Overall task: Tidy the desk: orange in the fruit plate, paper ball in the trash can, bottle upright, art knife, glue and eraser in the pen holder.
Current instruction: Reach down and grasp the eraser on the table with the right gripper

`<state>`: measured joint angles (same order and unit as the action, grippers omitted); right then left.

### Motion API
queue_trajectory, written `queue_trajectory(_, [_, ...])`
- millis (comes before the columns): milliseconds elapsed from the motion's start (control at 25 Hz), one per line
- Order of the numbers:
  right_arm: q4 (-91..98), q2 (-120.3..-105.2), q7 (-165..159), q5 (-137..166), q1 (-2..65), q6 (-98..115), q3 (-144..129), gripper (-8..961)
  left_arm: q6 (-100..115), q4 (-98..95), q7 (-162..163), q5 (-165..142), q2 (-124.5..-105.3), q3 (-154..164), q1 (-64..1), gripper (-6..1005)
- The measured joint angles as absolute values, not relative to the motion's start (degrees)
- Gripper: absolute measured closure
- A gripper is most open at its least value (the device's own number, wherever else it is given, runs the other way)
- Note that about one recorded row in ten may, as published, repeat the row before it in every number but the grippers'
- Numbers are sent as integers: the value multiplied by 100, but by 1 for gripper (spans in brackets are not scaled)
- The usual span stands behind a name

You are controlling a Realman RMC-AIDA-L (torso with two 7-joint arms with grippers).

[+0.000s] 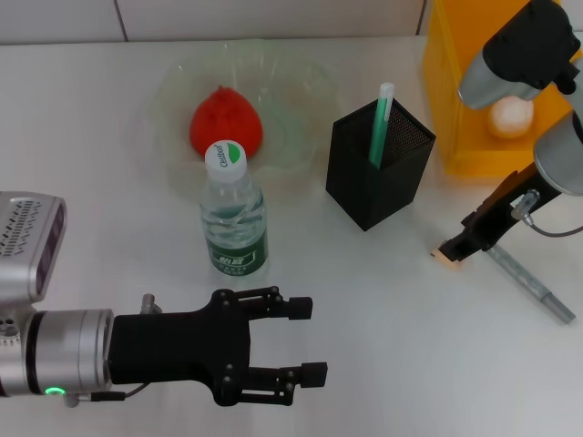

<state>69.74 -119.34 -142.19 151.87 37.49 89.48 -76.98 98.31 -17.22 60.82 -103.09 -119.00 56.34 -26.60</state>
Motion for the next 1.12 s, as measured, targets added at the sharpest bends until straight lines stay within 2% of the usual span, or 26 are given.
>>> queue_trajectory(200, [6671,-11936,-14222,15191,3843,8713,-7863,411,9806,-1722,6081,-10308,-11900,5627,-2662,197])
queue_trajectory(480, [6333,-11936,-14224,15195,3988,8569,-7892,555,9769,-1722,6081,-10309,-11901,5638,-2667,197])
queue_trajectory(1120, [6087,-11937,-14229,15249,4061,8313,-8124,568,9750,-1723,6082,-10310,-11900,5608,-2675,197])
